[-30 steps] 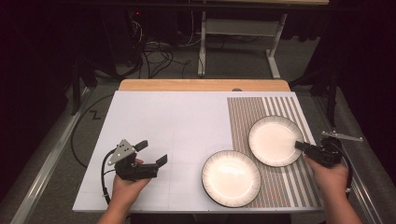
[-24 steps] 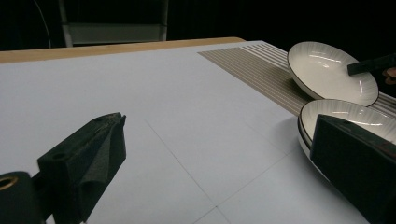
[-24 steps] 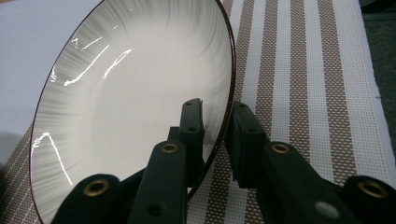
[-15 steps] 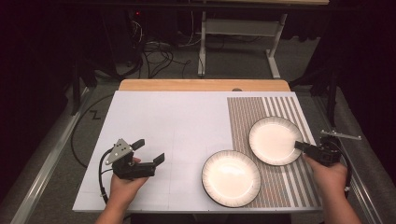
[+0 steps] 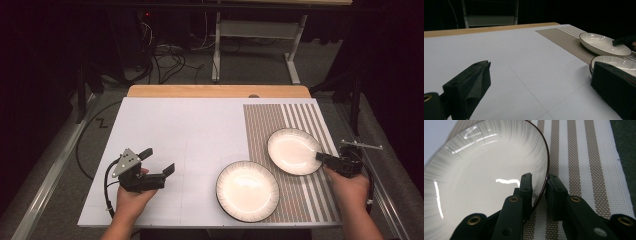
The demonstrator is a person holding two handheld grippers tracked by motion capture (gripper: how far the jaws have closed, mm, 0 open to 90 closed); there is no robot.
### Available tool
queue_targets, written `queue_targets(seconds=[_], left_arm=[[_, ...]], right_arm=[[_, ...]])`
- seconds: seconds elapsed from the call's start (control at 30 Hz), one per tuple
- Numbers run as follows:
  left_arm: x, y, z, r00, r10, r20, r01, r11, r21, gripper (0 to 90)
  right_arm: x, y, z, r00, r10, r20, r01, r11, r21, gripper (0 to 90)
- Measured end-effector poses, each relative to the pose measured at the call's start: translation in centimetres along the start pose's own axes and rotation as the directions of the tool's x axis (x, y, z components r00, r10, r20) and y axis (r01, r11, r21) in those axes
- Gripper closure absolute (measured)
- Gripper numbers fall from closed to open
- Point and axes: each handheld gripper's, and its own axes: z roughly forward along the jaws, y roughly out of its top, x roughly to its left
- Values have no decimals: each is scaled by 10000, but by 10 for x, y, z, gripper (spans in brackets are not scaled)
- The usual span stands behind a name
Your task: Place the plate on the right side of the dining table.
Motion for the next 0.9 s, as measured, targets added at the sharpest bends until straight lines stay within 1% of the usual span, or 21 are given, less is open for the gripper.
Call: queue_targets(seconds=[0.03,0.1,0.17,0.23,0.27,0.3,0.33,0.37,0.43,0.5,0.57,0.63,0.73,0.77,0.8,0.9], left_arm=[[0,0,0,10000,19,1,-19,10000,7,33],[1,0,-1,10000,19,-3,-19,10000,-5,33],[1,0,-2,10000,13,-48,-13,10000,-38,31],[2,0,-2,10000,-12,-40,12,10000,-58,30],[2,-1,-3,10000,-24,-4,24,10000,-41,30],[3,-1,-3,10000,-93,28,94,9999,-55,30],[4,-1,-4,9999,-154,16,154,9998,-98,30],[4,-1,-5,9999,-129,-5,129,9999,-83,31],[4,-2,-5,9999,-134,-4,134,9998,-121,30],[4,-2,-6,9999,-108,-24,108,9998,-136,30],[3,-2,-5,10000,-93,-16,93,9999,-137,31],[2,-3,-5,10000,-65,24,65,9999,-76,31],[2,-4,-5,10000,23,15,-23,10000,-11,30],[2,-4,-5,10000,-10,26,10,10000,-33,30],[1,-4,-5,10000,-71,22,71,9999,-82,30],[1,-5,-5,10000,0,25,0,10000,-38,30]], right_arm=[[-1,0,0,10000,31,-42,-31,10000,-6,778],[0,-1,0,10000,-82,13,82,10000,-36,772],[1,-1,-1,9999,-105,-5,105,9999,-104,742],[1,-2,-3,9998,-174,20,174,9994,-314,690],[1,-2,-5,9998,-210,31,211,9990,-387,681],[1,-2,-10,9995,-316,93,321,9979,-559,652],[1,-2,-10,9995,-316,93,321,9979,-559,652],[3,-2,-13,9992,-375,128,382,9970,-680,632],[6,-2,-18,9982,-565,184,581,9932,-1007,576],[12,-4,-24,9963,-859,42,857,9883,-1263,530],[21,-7,-30,9916,-1285,-135,1248,9796,-1576,492],[31,-10,-34,9847,-1687,-432,1582,9702,-1838,452],[50,-16,-41,9683,-2445,-512,2272,9470,-2270,396],[56,-18,-42,9634,-2633,-498,2442,9392,-2416,383],[62,-20,-43,9594,-2766,-555,2550,9343,-2491,366],[78,-25,-44,9440,-3186,-857,2853,9188,-2729,334]])
